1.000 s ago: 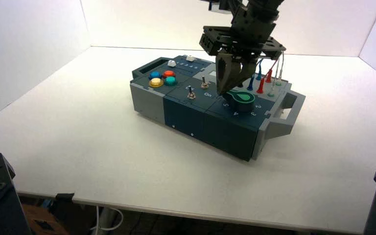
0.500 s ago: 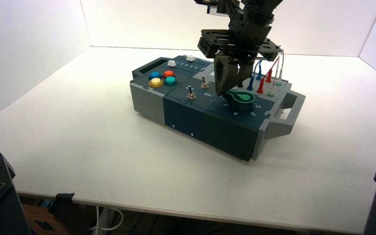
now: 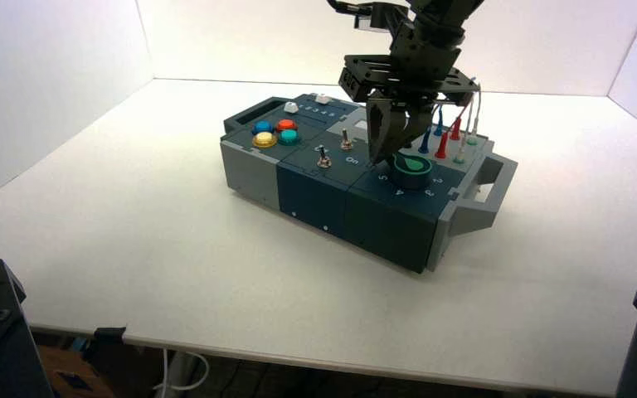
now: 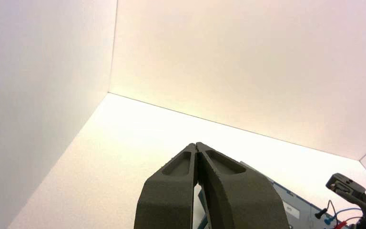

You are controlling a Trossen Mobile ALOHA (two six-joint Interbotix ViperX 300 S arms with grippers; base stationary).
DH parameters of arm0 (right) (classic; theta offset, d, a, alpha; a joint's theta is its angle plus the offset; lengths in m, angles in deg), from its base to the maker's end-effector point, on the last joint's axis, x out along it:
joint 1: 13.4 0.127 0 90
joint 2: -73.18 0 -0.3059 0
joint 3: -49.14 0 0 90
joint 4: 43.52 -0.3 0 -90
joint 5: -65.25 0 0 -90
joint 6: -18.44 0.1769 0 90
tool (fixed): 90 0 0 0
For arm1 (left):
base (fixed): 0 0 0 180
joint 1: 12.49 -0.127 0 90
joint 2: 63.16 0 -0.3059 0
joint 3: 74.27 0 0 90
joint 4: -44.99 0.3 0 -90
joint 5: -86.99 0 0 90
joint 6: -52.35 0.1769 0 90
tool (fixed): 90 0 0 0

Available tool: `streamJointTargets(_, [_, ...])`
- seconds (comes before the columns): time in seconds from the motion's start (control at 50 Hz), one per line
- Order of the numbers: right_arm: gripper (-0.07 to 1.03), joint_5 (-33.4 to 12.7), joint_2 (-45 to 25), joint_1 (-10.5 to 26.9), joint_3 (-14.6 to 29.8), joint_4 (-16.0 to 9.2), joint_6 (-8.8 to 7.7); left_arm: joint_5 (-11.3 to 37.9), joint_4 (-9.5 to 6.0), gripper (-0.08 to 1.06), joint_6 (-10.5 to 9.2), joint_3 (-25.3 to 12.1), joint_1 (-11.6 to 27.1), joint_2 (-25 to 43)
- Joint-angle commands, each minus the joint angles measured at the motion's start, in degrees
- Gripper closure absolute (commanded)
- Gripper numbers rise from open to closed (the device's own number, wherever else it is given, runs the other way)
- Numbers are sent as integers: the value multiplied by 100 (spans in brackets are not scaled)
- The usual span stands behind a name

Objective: Turn the knob to position 6.

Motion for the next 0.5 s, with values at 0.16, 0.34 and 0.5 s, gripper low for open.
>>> streamJointTargets(0.16, [98,18,79,-26,211,18,-9,-70,9,101,-9,-70,18,70])
streamJointTargets(0.34, [98,9,70,-26,229,26,-9,-62,9,101,-18,-70,18,70])
streamJointTargets(0.5, [98,9,26,-26,220,44,-9,-70,9,101,-9,-70,18,70])
